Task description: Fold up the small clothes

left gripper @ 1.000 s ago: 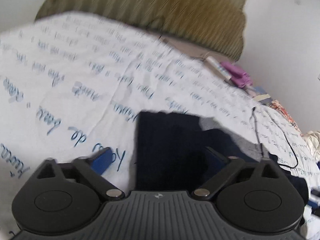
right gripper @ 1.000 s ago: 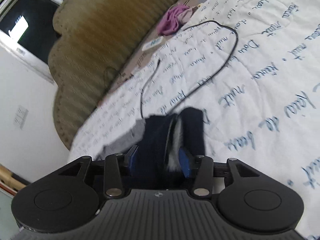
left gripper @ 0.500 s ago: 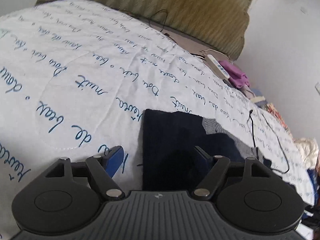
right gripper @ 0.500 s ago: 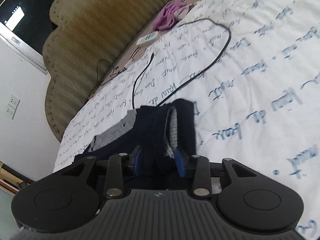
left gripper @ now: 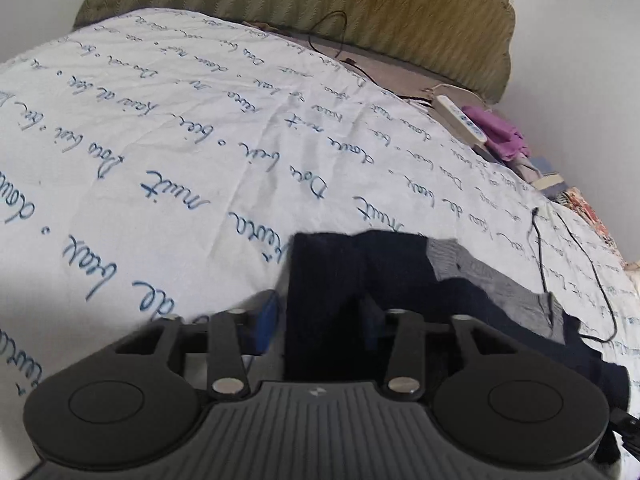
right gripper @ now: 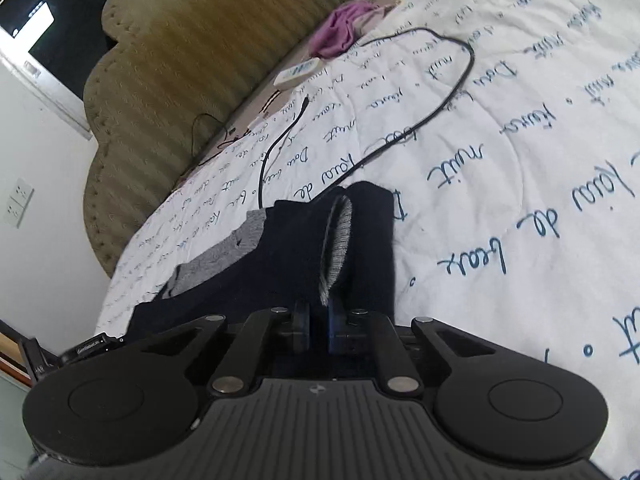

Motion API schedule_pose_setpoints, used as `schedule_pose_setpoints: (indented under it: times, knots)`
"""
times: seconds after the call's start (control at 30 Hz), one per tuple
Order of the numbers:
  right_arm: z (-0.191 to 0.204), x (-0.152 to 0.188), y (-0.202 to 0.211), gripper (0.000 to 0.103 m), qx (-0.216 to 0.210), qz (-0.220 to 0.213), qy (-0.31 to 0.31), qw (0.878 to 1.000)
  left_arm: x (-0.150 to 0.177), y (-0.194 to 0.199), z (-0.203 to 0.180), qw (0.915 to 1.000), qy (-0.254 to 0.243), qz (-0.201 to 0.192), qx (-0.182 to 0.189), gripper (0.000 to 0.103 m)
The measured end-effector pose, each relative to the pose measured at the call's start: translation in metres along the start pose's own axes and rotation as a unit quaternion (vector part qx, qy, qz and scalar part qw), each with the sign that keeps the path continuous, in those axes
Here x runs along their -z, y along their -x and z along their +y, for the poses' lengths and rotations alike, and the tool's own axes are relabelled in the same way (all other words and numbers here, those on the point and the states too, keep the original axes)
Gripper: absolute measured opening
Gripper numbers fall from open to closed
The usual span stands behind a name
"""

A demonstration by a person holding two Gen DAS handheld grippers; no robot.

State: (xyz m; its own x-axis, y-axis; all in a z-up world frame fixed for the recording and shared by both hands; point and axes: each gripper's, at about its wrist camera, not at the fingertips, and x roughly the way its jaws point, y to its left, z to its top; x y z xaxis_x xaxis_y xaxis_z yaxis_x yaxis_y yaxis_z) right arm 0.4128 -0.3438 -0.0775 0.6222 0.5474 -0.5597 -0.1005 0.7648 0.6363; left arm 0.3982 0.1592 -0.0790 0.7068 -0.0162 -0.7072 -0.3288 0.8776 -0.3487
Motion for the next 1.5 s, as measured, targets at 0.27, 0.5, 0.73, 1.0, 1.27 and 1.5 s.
schedule_pose_setpoints:
  times: [0.27, 0.5, 0.73, 1.0, 1.27, 1.5]
  knots:
    - [-0.025, 0.001, 0.026, 0.011, 0.008, -0.005, -0.022, 1.000, 0.000, 0.000, 0.003, 0.9995, -0.030, 0.000, 0.001, 0.011]
    - [-0.027, 0.008, 0.018, 0.036, -0.003, 0.016, -0.056, 0.998, -0.008, 0.002, 0.002, 0.9986, -0.051, 0.011, -0.006, 0.010]
    - [0.002, -0.021, 0.035, 0.062, 0.023, -0.056, 0.024, 0.998, 0.001, 0.025, 0.002, 0.9967, -0.080, 0.015, 0.007, 0.030]
    - [0.024, -0.026, -0.026, 0.022, 0.090, -0.003, 0.135, 0.987, 0.003, -0.005, -0.017, 0.9934, -0.113, -0.010, -0.015, 0.007]
    - [0.024, -0.023, -0.017, 0.013, 0.081, -0.018, 0.140, 0.987, -0.016, 0.014, -0.022, 0.9789, -0.185, -0.072, -0.049, 0.005]
    - [0.011, -0.015, -0.029, 0.036, 0.088, -0.015, 0.109, 0.990, 0.004, -0.008, -0.022, 0.9712, -0.224, -0.048, -0.065, 0.008]
